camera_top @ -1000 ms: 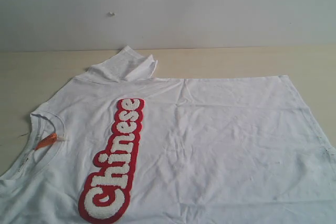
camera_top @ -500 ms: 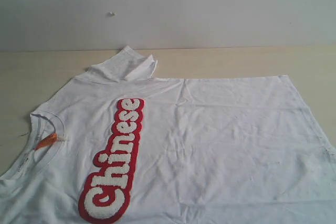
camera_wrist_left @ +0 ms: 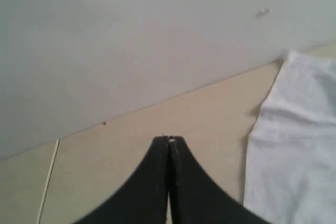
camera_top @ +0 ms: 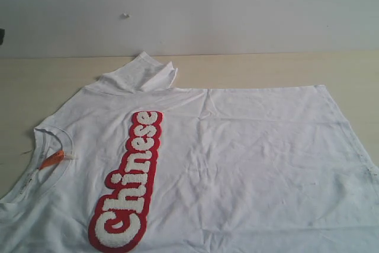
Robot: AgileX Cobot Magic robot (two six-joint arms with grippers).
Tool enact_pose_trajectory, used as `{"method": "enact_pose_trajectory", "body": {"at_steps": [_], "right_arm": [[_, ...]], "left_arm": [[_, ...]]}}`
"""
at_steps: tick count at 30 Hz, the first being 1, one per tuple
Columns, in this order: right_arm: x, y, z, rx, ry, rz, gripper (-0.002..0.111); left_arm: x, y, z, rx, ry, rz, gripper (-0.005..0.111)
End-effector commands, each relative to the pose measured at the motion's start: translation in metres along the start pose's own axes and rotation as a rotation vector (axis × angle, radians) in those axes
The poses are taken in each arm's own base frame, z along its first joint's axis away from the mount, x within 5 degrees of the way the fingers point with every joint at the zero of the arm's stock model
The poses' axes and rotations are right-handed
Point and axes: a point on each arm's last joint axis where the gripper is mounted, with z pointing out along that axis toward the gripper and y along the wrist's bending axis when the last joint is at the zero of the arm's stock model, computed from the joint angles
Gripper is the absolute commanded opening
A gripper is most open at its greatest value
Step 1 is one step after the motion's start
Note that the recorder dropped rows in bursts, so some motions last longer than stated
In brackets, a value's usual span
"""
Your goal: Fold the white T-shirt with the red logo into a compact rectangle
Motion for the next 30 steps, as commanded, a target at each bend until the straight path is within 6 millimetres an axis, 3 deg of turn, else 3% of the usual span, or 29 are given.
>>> {"method": "enact_pose_trajectory", "body": {"at_steps": [1,4,7,12,18,22,25,28,30], "right_arm": [[0.005,0.001,0.036,-0.029,0.179,-0.168,0.0],[0.008,0.001,0.049,-0.055,0.264,-0.267,0.0],[0.008,0.001,0.053,-0.097,0.334,-0.42,0.0],[0.027,0.005,0.047,-0.306,0.533,-0.768,0.0],[0.053,0.019,0.039,-0.641,0.703,-0.918,0.002],[0.066,0.022,0.039,-0.677,0.716,-0.921,0.012],[0.079,0.022,0.041,-0.682,0.712,-0.959,0.022],[0.091,0.023,0.044,-0.675,0.688,-1.011,0.032],[0.096,0.023,0.048,-0.644,0.659,-1.026,0.038]], "left_arm": [[0.003,-0.025,0.026,0.05,0.199,0.3,0.0],[0.004,-0.05,0.039,0.26,0.387,0.512,0.0],[-0.004,-0.067,0.039,0.558,0.484,0.589,0.0],[-0.004,-0.071,0.026,0.858,0.562,0.867,0.0],[0.019,-0.076,0.021,0.992,0.628,0.986,0.0],[0.038,-0.082,0.029,0.955,0.572,1.024,0.003],[0.05,-0.087,0.035,0.907,0.516,1.037,0.024],[0.061,-0.089,0.04,0.85,0.47,1.087,0.065],[0.067,-0.09,0.042,0.806,0.443,1.104,0.1]]}}
